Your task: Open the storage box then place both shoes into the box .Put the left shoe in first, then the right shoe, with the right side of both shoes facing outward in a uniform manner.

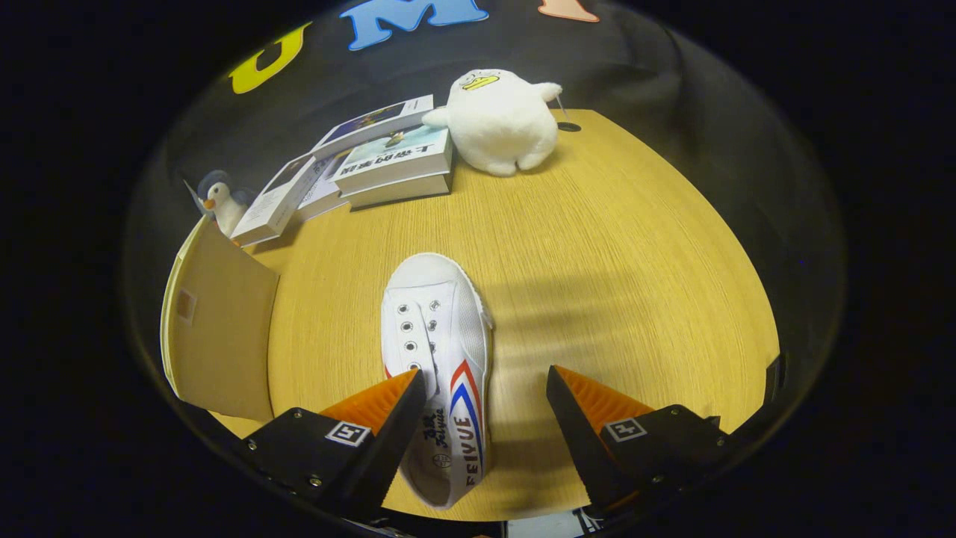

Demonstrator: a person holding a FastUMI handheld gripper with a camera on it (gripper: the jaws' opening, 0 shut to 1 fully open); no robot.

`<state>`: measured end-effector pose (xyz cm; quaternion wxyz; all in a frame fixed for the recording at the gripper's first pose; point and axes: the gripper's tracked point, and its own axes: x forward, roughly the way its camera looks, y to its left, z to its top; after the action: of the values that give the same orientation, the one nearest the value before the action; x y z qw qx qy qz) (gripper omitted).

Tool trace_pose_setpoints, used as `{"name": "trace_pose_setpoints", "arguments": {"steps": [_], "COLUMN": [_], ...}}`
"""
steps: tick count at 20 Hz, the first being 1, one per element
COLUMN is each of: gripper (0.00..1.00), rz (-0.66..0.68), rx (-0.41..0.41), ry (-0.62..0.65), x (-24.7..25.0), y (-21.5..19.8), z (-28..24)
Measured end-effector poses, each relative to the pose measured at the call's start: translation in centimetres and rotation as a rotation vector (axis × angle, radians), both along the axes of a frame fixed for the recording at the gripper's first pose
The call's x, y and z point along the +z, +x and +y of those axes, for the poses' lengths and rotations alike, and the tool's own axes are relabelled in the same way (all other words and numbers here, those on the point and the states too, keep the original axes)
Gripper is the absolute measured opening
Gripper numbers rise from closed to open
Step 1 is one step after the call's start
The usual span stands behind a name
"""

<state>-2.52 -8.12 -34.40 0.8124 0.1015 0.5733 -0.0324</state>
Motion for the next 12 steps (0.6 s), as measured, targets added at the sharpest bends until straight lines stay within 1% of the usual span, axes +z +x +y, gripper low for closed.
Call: {"name": "trace_pose_setpoints", "arguments": {"steps": [3, 4, 6, 7, 9, 11, 12], "gripper": [0.98, 0.98, 0.97, 0.95, 0.88, 0.84, 0.71], "rz": [0.024, 0.029, 0.041, 0.043, 0.046, 0.046, 0.046], "rx": [-0.001, 0.001, 0.0, -0.002, 0.002, 0.005, 0.002], "ry": [0.004, -0.017, 0.0, 0.007, 0.018, 0.045, 0.064], "x": [-1.0, -1.6, -1.9, -1.9, -1.9, -1.9, -1.8], "y": [0.4, 0.5, 0.5, 0.6, 0.5, 0.6, 0.6], "z": [0.5, 0.3, 0.8, 0.9, 1.1, 1.6, 2.1]}}
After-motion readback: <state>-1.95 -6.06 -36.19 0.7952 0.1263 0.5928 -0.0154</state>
